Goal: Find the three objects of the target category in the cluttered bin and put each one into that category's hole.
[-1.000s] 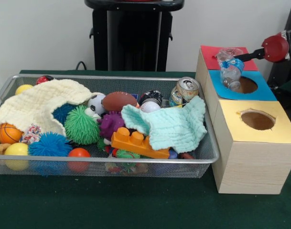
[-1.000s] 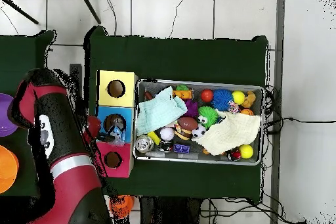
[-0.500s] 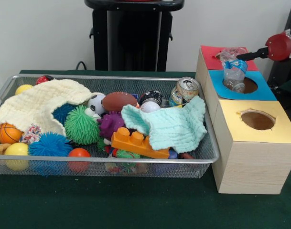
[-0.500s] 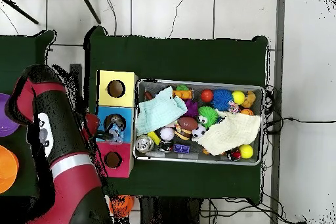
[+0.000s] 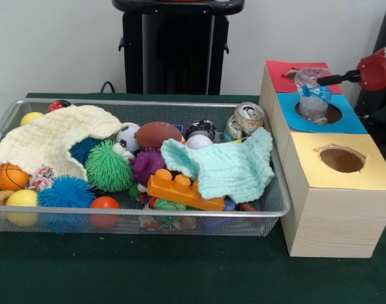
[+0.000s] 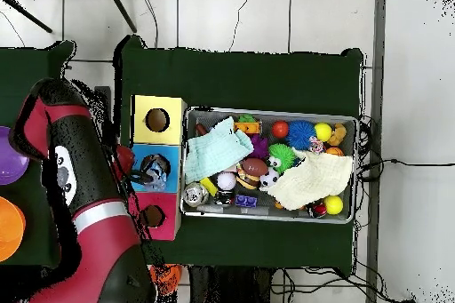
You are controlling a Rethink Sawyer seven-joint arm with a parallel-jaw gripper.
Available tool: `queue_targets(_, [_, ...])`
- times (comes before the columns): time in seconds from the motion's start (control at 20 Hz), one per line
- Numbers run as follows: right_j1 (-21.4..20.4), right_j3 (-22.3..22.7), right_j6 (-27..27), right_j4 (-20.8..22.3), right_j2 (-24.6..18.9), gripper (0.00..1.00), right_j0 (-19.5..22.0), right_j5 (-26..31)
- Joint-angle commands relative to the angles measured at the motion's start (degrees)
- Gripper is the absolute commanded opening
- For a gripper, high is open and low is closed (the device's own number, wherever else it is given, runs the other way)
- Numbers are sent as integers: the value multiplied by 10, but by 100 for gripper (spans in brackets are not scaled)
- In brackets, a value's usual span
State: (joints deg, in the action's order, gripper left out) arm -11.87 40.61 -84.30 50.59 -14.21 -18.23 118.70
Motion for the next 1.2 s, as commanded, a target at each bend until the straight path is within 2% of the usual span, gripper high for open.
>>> queue_targets(0.05, [39, -55, 228, 63, -36, 0, 19, 35])
queue_targets(0.35, [37, -66, 247, 68, -22, 0, 22, 38])
queue_targets(0.4, [37, -68, 252, 66, -18, 100, 22, 37])
queue_targets(1.05, [44, -123, 316, 107, -11, 100, 33, 54])
queue_targets(1.1, [42, -99, 285, 88, -12, 100, 28, 46])
queue_targets(1.2, [33, -88, 269, 78, -9, 100, 31, 37])
